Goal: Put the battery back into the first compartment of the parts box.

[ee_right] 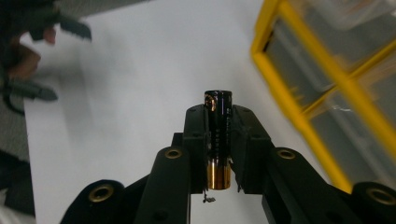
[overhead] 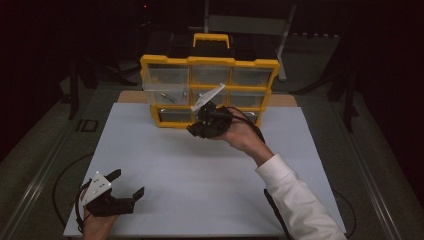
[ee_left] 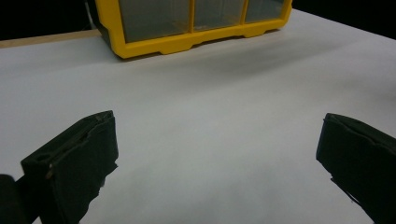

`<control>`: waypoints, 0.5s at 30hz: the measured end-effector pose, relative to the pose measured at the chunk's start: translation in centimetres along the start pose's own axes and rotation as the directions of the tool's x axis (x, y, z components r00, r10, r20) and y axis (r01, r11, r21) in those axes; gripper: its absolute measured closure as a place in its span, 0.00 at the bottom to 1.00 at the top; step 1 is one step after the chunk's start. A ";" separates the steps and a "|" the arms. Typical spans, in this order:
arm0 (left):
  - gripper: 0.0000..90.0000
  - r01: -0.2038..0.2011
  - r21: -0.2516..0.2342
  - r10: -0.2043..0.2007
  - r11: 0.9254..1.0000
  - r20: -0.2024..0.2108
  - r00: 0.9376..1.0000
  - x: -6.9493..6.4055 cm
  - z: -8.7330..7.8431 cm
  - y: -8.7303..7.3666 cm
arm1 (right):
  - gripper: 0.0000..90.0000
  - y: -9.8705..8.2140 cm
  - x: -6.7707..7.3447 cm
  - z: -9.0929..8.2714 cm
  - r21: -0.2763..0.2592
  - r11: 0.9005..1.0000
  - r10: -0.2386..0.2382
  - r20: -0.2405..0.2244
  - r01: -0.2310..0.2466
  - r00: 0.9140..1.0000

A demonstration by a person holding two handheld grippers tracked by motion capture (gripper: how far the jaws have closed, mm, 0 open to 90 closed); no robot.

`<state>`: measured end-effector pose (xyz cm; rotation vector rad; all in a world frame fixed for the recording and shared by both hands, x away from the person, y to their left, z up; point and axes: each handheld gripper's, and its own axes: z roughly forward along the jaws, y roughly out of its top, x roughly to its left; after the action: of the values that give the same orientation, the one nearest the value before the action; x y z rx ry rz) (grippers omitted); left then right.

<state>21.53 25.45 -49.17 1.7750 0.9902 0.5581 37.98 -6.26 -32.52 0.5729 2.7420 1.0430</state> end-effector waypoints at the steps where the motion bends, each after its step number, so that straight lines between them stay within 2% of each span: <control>1: 0.00 0.001 -0.001 -0.001 1.000 0.001 1.000 0.0 0.0 0.0 | 0.85 0.3 -0.2 -0.3 -0.009 1.000 0.007 0.002 -0.007 1.000; 11: 0.00 0.001 0.000 -0.001 1.000 0.000 1.000 0.0 0.0 0.0 | 0.85 2.7 -2.2 -2.8 -0.080 0.996 0.047 0.039 -0.044 0.998; 15: 0.00 0.001 0.000 -0.001 1.000 0.001 1.000 0.0 0.0 0.0 | 0.85 3.8 -2.9 -4.1 -0.122 0.990 0.074 0.049 -0.067 0.996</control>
<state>21.55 25.44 -49.19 1.7746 0.9906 0.5566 40.68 -7.30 -26.87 0.6732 2.6090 1.1815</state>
